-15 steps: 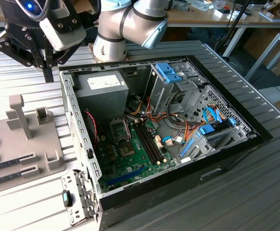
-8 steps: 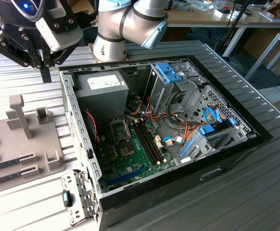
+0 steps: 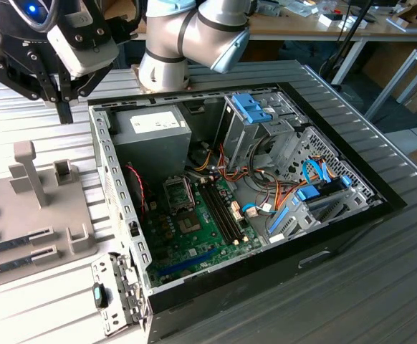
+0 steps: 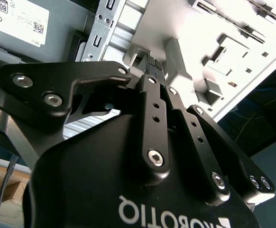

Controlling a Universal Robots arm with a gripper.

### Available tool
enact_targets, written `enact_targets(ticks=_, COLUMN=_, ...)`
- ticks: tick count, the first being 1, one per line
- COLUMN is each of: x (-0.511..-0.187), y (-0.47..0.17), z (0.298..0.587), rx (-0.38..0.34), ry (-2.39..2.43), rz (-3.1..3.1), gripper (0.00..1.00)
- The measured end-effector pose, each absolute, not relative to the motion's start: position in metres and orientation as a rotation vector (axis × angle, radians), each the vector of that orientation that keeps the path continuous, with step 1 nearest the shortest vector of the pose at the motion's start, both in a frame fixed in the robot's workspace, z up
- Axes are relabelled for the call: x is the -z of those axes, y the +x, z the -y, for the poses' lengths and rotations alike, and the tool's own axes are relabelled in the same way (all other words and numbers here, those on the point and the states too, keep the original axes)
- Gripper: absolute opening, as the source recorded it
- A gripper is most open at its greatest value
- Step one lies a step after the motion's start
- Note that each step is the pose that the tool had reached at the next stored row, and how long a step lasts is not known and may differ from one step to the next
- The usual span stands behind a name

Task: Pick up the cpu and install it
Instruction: 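Reach for the cpu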

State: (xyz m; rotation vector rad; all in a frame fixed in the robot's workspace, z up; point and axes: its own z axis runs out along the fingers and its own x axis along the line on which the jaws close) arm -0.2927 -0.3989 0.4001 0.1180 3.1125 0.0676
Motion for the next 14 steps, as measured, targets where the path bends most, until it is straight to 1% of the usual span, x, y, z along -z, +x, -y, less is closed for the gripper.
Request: enact_targets(ticks=14, x=-0.4001, y=-0.2985, z=0.3989, rx=-0.068, ry=0.118, rz=-3.112, gripper=0.10)
